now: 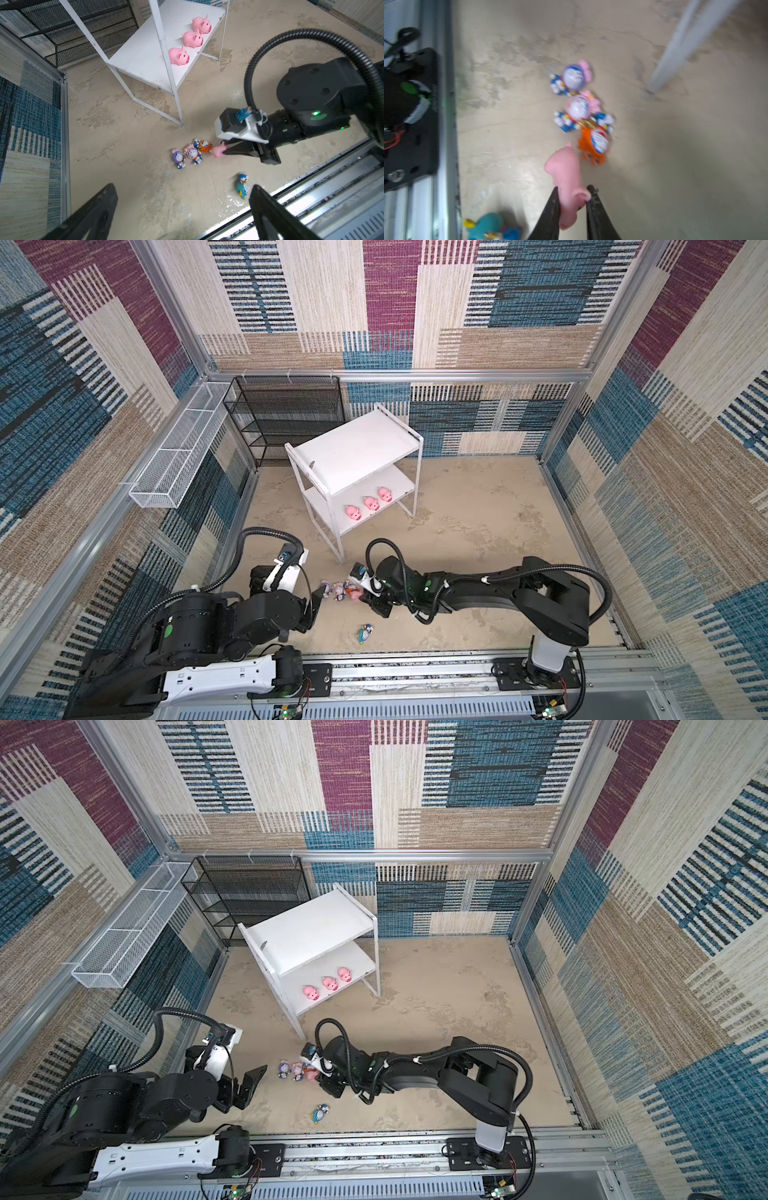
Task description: Place and organize the plastic toys onto the shelf
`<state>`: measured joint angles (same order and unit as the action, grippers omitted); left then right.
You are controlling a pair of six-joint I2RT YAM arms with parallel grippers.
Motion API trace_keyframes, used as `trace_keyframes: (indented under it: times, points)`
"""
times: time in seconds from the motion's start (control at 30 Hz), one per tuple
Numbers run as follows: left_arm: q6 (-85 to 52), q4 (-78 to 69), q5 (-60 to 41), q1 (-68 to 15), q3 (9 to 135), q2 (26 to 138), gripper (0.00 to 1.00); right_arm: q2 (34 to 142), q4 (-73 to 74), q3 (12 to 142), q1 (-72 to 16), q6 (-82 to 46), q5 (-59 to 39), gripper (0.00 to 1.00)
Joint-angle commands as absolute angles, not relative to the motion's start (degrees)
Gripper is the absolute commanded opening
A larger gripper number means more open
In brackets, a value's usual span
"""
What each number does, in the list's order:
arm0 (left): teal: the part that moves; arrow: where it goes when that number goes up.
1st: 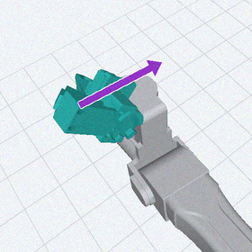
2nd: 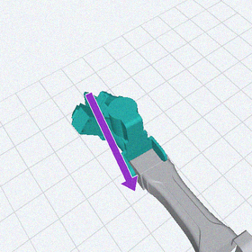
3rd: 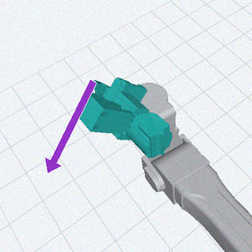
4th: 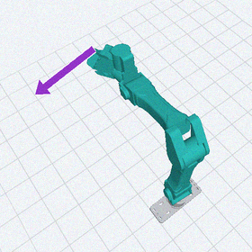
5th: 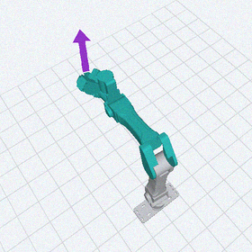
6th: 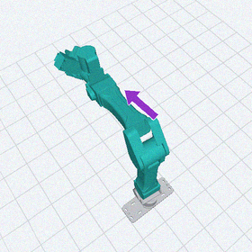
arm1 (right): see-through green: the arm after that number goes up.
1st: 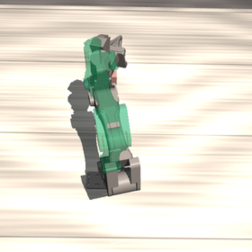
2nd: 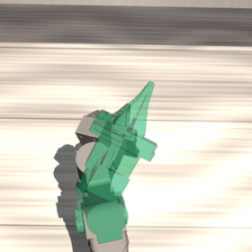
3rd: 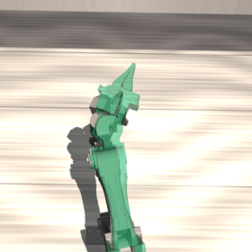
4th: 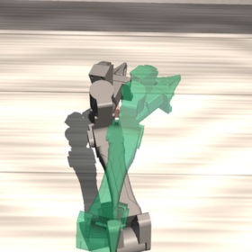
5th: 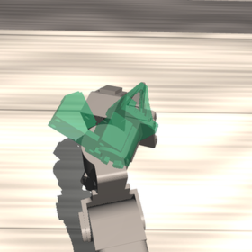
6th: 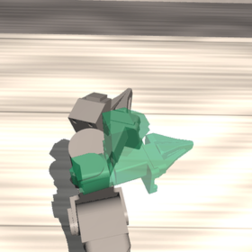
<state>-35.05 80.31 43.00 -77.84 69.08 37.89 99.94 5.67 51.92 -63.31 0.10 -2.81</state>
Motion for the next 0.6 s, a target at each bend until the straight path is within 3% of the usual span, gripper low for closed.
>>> trace_keyframes:
  times: [0.0, 0.17, 0.33, 0.57]
  points:
    - [-30.84, 75.21, 41.75, -77.78, 68.08, 39.62, 0.99, 96.28, 7.03, 47.25, -61.37, -6.32, 10.57, 0.25]
    - [-27.15, 69.0, 37.16, -77.78, 66.89, 42.42, 0.99, 94.24, 4.25, 42.44, -57.33, -12.49, 26.08, 0.27]
    - [-26.26, 65.91, 33.37, -77.62, 66.24, 44.71, 0.99, 93.19, 4.51, 38.39, -54.26, -17.56, 35.66, 0.27]
    - [-24.84, 63.32, 29.04, -76.04, 64.96, 45.73, 0.99, 95.44, 6.2, 37.4, -54.52, -15.56, 40.18, 0.3]
